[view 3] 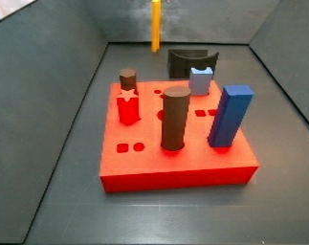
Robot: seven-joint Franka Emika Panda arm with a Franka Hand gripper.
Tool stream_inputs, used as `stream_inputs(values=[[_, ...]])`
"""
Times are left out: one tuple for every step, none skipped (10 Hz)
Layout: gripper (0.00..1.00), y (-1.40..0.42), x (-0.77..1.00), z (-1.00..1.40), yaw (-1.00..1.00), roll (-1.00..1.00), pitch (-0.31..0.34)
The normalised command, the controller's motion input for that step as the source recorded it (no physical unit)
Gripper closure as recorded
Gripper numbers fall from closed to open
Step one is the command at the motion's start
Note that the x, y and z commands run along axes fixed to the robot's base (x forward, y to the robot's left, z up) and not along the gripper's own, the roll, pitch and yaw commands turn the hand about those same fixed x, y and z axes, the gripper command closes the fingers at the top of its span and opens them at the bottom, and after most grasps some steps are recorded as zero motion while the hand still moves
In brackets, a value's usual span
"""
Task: Pick up the square-circle object. Move up. Rotate the square-circle object. Move to above the board. Insert the square-circle object.
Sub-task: Pick up the square-circle object.
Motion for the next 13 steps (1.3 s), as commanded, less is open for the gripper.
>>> stream_inputs(values=[[0.0, 0.35, 0.1, -0.1, -0.61, 0.0, 0.083], [0.0, 0.56, 0.02, -0.09, -0.38, -0.01, 0.067], [0.0, 0.62, 0.0, -0.1, -0.31, -0.03, 0.069], [0.0, 0.72, -0.01, -0.12, -0.18, -0.04, 0.049], [0.0, 0.67, 0.12, -0.12, -0.19, -0.11, 0.024], [0.0, 0.5, 0.36, -0.12, -0.33, -0.15, 0.0], [0.0, 0.37, 0.38, -0.14, -0.42, -0.2, -0.009], [0.0, 0.34, 0.3, -0.22, -0.42, -0.24, -0.029], [0.0, 0.35, 0.0, -0.36, -0.32, -0.22, -0.094], [0.0, 0.13, -0.03, -0.47, 0.0, -0.12, -0.149], [0.0, 0.07, -0.06, -0.46, 0.0, -0.08, -0.187], [0.0, 0.0, -0.11, -0.45, 0.15, -0.01, -0.233], [0.0, 0.0, 0.0, -0.34, 0.23, 0.0, -0.157]])
